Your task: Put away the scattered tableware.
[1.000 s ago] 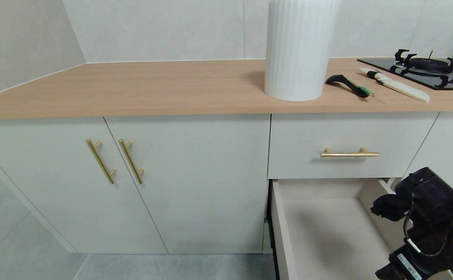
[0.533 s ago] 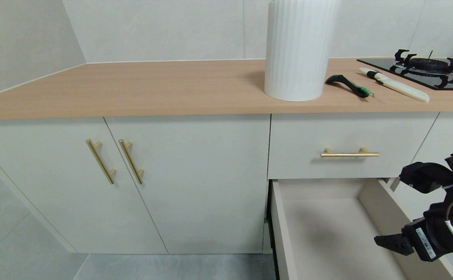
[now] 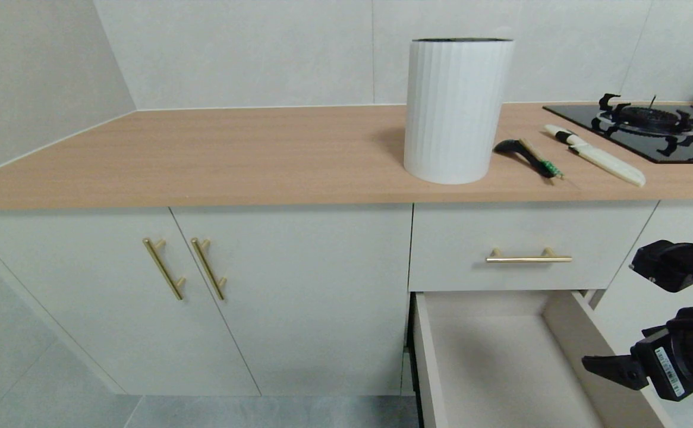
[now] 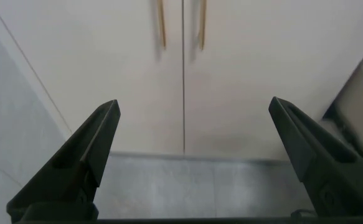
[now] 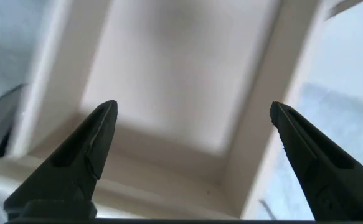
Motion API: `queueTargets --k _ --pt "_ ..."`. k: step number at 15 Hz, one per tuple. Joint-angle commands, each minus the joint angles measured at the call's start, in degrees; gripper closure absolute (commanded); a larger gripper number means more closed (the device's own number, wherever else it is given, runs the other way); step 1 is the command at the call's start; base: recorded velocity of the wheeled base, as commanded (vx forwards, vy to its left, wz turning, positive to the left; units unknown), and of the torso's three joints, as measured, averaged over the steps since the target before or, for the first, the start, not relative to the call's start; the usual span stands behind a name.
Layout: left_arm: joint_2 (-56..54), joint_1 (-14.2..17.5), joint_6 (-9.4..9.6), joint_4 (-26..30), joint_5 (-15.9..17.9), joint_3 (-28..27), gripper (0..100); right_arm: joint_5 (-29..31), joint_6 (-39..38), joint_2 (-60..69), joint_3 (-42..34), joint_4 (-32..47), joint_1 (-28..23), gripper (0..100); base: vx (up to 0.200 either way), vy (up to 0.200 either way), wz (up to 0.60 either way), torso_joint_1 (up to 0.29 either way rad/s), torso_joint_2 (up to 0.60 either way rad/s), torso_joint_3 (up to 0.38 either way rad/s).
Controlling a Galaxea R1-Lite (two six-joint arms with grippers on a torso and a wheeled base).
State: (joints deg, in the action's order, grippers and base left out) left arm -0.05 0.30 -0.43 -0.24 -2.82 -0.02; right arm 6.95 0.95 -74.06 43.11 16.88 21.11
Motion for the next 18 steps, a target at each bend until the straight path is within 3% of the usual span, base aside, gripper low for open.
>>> queueTargets --k 1,8,12,16,18 --pt "0.05 0.05 -0.01 -0.02 0.00 0.02 0 -0.01 0.02 -0.03 -0.04 -0.10 -0.02 0 0.000 0.000 0.00 0.124 -0.52 -0.290" --pt "0.05 0.05 -0.01 -0.02 0.00 0.02 0 -0.01 0.10 -0.12 -0.13 -0.10 -0.02 0 0.000 0.000 0.00 0.168 -0.48 -0.302" --pt "0.05 0.05 -0.01 -0.02 0.00 0.02 0 0.35 1.33 -0.39 1.45 -3.17 0.33 0 0.000 0.000 0.00 0.071 -0.16 -0.095" --pt "0.05 0.05 -0.01 -0.02 0.00 0.02 0 1.49 -3.15 -10.23 18.77 -3.26 -2.04 0 0.000 0.000 0.00 0.000 0.00 0.000" --pt "0.05 0.05 -0.01 -0.02 0.00 0.02 0 5.18 -13.26 -16.38 27.03 -2.56 -2.04 0 0.000 0.000 0.00 0.000 0.00 0.000"
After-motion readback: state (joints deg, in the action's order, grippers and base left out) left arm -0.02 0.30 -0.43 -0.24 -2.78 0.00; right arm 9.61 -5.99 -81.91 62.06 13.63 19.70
